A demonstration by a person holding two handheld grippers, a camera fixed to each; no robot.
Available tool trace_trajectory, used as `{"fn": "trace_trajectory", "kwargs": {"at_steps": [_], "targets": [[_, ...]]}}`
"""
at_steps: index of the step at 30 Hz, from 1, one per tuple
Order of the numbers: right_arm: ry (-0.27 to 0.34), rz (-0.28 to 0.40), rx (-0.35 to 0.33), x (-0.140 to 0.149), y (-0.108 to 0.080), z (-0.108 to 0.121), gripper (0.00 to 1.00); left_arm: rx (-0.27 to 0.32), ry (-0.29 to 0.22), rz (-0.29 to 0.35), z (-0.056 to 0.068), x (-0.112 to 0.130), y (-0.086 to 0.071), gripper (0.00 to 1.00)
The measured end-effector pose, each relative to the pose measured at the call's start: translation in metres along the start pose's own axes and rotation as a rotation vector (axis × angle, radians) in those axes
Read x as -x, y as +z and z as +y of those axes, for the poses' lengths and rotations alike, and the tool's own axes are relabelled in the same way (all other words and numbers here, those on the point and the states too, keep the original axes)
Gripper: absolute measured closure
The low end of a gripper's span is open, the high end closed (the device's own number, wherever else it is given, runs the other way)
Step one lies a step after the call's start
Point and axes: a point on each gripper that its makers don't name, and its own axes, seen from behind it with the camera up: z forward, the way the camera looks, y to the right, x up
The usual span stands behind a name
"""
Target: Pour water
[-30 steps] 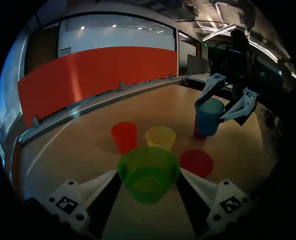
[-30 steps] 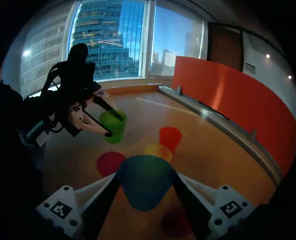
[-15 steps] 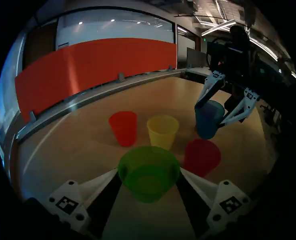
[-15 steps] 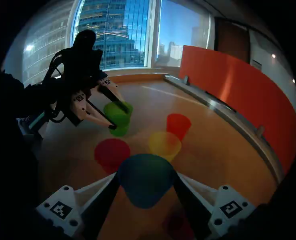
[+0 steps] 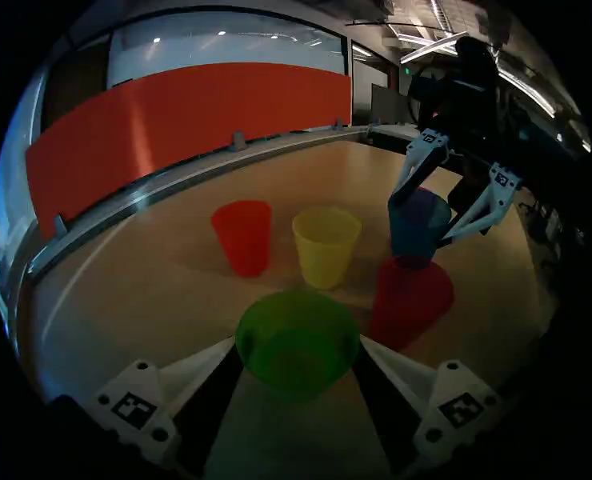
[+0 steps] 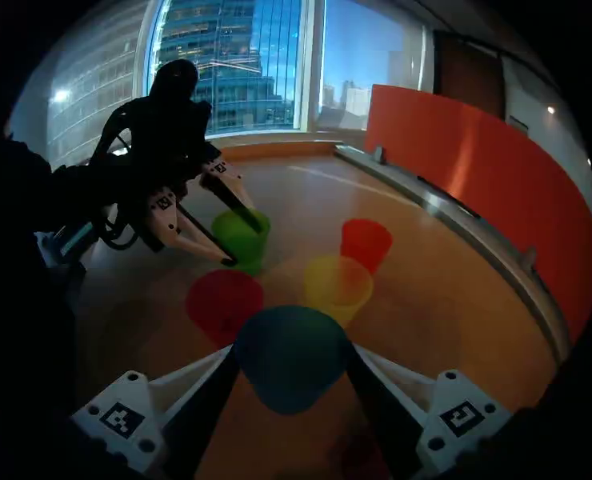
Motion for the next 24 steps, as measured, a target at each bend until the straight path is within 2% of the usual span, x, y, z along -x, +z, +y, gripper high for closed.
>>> {"fn": "trace_trajectory", "kwargs": {"at_steps": [20,24], "targets": [[-0.007,-0.027,0.002,0.014,0.007,-0.005,0.07,0.019,-0.03,0.019,0.003,0.01,0.001,0.14],[-0.004,-0.033,0.005,0.018,0.008,-0.005,0.07,0.023,-0.023,0.022,0.003,0.011,0.0,0.13]]}}
